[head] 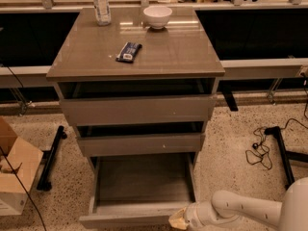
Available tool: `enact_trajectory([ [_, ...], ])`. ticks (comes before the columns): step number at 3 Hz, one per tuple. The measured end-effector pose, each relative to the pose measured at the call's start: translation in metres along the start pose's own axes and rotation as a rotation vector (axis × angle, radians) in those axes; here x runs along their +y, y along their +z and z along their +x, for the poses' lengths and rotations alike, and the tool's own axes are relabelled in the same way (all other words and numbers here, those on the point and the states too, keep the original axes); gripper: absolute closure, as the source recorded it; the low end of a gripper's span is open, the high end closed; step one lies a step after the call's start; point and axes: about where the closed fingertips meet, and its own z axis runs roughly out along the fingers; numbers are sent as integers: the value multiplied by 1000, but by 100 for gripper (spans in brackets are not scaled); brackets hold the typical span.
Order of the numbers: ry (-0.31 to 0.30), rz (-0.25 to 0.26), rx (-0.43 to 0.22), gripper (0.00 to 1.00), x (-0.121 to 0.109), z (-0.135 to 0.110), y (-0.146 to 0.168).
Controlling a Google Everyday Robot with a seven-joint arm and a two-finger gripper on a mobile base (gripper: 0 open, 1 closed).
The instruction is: Close bottom drawer
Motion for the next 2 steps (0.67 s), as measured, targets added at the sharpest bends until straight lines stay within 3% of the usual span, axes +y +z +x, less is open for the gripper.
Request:
enact_trajectory([
  [1, 55, 11, -47, 100, -28, 20, 33],
  [2, 78, 23, -73, 100, -53, 25, 50],
])
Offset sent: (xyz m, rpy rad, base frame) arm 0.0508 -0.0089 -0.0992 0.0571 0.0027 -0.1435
